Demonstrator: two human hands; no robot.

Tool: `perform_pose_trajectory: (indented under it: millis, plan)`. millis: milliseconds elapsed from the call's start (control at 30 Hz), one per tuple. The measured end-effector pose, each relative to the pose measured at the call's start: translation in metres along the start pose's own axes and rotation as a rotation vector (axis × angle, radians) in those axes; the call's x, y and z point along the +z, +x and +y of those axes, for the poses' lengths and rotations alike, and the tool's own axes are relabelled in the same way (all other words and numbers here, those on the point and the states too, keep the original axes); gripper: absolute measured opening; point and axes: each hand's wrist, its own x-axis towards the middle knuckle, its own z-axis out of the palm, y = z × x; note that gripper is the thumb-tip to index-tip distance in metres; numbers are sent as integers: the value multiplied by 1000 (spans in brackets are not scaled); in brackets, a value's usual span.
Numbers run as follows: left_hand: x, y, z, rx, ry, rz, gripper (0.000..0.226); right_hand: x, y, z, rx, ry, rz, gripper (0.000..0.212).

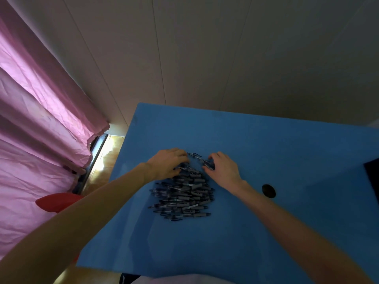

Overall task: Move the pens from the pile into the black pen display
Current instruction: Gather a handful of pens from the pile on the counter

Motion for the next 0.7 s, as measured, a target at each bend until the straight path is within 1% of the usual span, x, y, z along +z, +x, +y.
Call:
perform_pose_trajectory:
  millis: [100,333,400,500,600,700]
  plan:
    - [-4,12,5,60,38,-59,51,1,-4,2,12,2,8,45]
    - [-3,16,-2,35,12,-124,44,2,-11,5,10,2,8,45]
    - [-2,17,0,30,21,-117,38,1,-11,5,17,-3,-5,46]
    - [0,21,6,-17,32,-66,36,-1,-10,4,25,-4,-11,46]
    - [0,24,8,-10,139,-63,37,-2,-9,5,57,-8,13,41]
    - [-3,25,5,48,312,-141,33,-5,-8,11,93,-38,41,36]
